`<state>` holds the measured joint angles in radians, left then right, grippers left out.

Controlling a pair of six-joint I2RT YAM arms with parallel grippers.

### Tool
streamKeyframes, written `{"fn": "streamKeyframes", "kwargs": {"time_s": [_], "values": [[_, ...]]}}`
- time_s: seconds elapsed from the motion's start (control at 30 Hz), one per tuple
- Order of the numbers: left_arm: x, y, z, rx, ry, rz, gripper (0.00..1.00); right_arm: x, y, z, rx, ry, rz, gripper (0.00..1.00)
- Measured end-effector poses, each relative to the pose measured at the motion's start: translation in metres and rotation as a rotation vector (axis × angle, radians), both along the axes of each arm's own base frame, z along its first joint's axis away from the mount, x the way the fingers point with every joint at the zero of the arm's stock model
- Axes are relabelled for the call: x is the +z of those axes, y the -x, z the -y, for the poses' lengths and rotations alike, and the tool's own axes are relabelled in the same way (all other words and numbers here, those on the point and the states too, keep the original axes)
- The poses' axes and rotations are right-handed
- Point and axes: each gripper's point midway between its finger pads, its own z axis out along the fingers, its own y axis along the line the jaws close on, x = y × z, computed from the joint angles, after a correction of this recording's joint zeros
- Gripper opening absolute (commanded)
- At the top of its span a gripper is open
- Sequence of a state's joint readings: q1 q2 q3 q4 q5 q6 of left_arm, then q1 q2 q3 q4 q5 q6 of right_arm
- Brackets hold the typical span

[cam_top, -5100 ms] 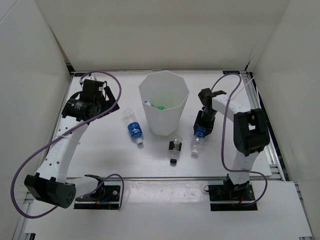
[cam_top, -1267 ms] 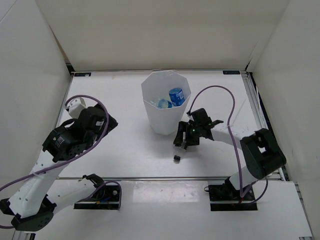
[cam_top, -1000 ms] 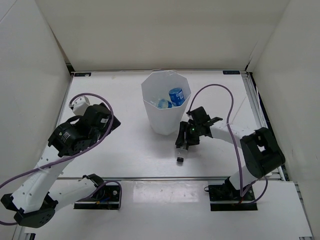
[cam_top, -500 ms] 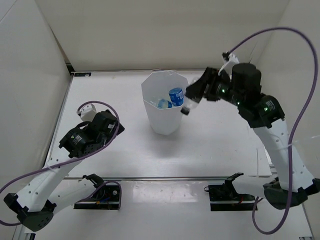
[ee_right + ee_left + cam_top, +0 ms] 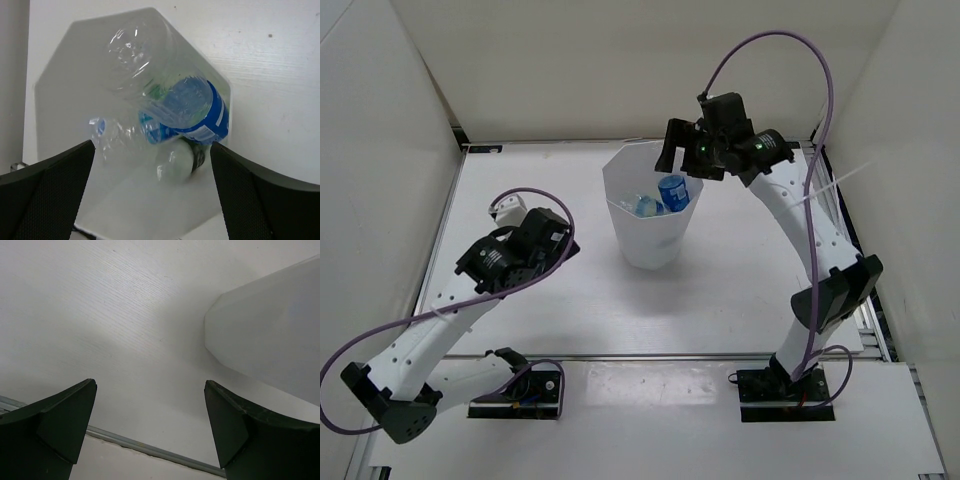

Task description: Put the plastic bottles in the bin

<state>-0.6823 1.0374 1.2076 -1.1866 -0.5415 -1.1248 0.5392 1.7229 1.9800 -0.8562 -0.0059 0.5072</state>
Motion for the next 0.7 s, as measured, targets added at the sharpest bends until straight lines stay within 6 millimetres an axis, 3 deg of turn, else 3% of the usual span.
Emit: {"fn": "streamKeyframes", "kwargs": {"time_s": [0.1,0.17,0.27,0.33,0.37,0.43,0.53,0.7], "values": [[0.007,0.006,-0.006,0.012,0.022,0.025,1.00,0.008,0.011,0.011,-0.019,0.014,-0.007,1.00],[0.011,0.010,-0.011,0.025,0.036,0.046,1.00,0.027,0.018,0.028,-0.058,0.007,0.029,1.00],[0.007,0.019,-0.022,0.048,0.036,0.051,1.00,0.062,0.031,0.075,-0.162,-0.033,0.102,1.00],[0.002,0.025,-0.028,0.058,0.022,0.039,1.00,0.071,0.046,0.115,-0.258,-0.048,0.134,1.00],[-0.001,0.026,-0.030,0.064,0.015,0.035,1.00,0.069,0.056,0.131,-0.302,-0.044,0.134,1.00],[-0.007,0.028,-0.034,0.075,-0.005,0.021,1.00,0.056,0.072,0.145,-0.332,-0.034,0.106,1.00],[-0.011,0.028,-0.040,0.094,-0.045,0.009,1.00,0.030,0.090,0.142,-0.293,-0.032,0.027,1.00],[-0.009,0.019,-0.061,0.151,-0.195,0.026,1.00,-0.025,0.096,0.156,-0.327,-0.017,-0.141,1.00]]}}
